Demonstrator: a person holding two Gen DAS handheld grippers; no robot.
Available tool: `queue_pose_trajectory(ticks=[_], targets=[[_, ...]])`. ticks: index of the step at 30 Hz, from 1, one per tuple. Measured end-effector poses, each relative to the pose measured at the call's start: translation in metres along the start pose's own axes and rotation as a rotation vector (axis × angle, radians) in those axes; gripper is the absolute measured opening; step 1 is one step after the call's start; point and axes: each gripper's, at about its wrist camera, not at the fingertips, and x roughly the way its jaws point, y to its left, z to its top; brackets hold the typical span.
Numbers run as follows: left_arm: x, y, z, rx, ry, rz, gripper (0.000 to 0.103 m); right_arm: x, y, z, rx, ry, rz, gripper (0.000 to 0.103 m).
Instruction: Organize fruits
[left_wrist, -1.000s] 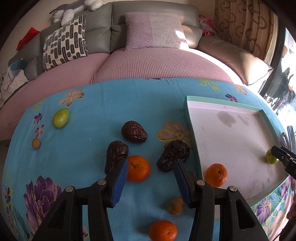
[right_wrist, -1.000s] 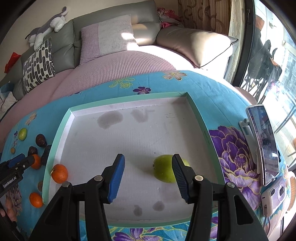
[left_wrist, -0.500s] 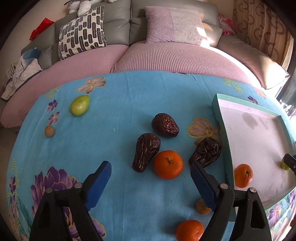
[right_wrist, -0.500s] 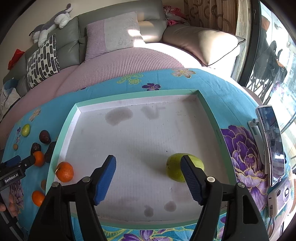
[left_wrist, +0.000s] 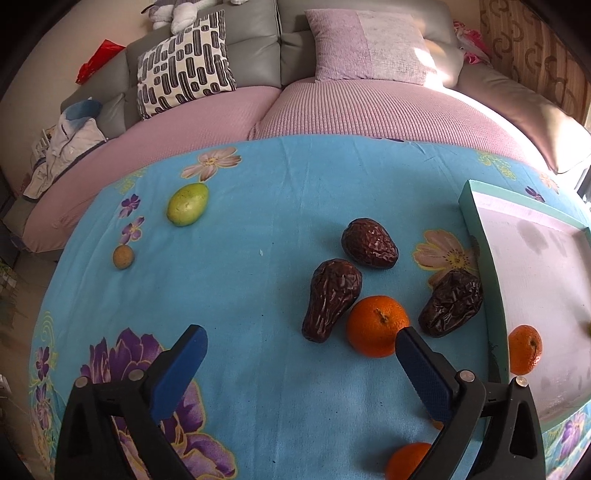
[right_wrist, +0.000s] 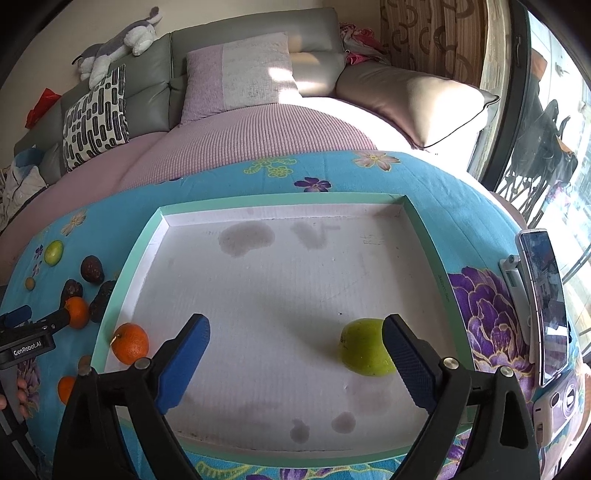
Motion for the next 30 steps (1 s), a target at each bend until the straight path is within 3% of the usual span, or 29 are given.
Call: queue_pose_trajectory(ticks=[12, 25, 30], targets=[[-0.011, 0.013, -0.001, 0.003, -0.032, -0.021, 0.103, -0.001, 0.016, 0.001, -0.017, -0.048, 0.019, 0.095], [-0.028, 0.071, -0.002, -0.093, -0.082, -0.004, 0.103, -0.005, 0.076, 0.006, -0.117, -0.113, 0.071, 0.095], [-0.037, 0.101, -0.001, -0.146, -0.113, 0.001, 0.103, -0.009, 0.104, 0.009, -0.139, -0.146, 0.145, 0.095]])
